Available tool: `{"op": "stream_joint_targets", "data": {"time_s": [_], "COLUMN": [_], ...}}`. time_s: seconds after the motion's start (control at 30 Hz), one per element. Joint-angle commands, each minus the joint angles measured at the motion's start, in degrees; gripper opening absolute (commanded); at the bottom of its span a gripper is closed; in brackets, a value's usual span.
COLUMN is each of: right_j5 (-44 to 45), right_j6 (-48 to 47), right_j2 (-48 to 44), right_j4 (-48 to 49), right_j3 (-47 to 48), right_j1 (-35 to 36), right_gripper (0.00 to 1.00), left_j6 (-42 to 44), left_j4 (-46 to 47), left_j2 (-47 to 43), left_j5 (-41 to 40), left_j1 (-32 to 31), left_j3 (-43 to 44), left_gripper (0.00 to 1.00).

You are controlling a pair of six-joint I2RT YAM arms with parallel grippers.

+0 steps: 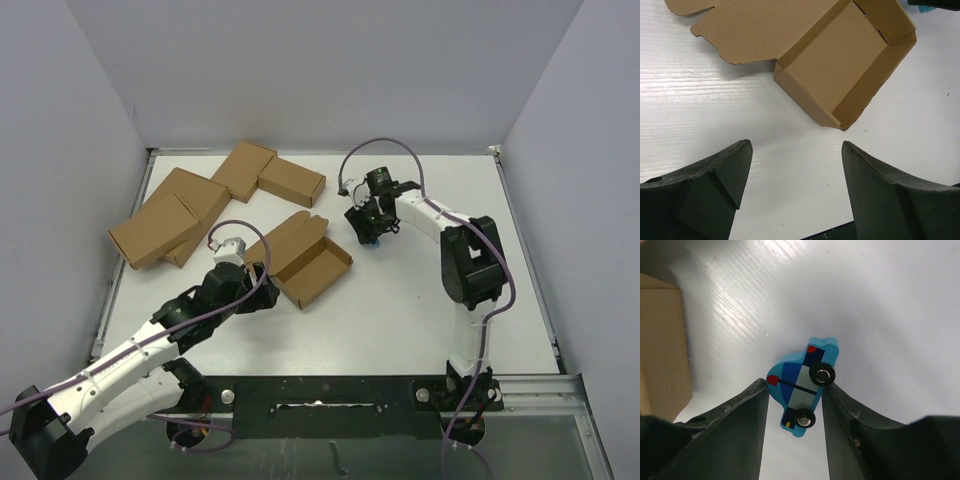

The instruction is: Fold the paper box

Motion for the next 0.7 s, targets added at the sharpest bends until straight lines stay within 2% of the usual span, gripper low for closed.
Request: {"op": "stream_joint_targets", "data": {"time_s": [0.0,0.23,0.4,0.67], "right_j5": [-4.3,-16.0,-23.0,-20.7], "right_j6": [-1.1,-3.5,-6.3,-9.5], "right_j2": [-9.1,-15.7,-14.9,-7.8], "right_j4": [3.5,3.8,2.6,-0.2], "right_j3": [0.0,-1.7,-1.3,0.8], "right_j1": [-0.1,3.1,7.6,13.0], "right_gripper": [0.18,0.18,0.19,0.20], "left_j6": [-0.1,-0.1,-0.2,-1.0], "left_j4": [0.7,0.5,-0.1,-1.1], "left_j2": [-1.5,-1.9,-2.1,-3.7], "left_j5": [-1.3,-2.0,-2.6,-2.8], "left_j1": [0.4,0.5,0.5,0.5], "left_j3": [0.1,0.1,0.0,-0.8], "left_gripper": [0.71,0.71,0.71,0.72]}}
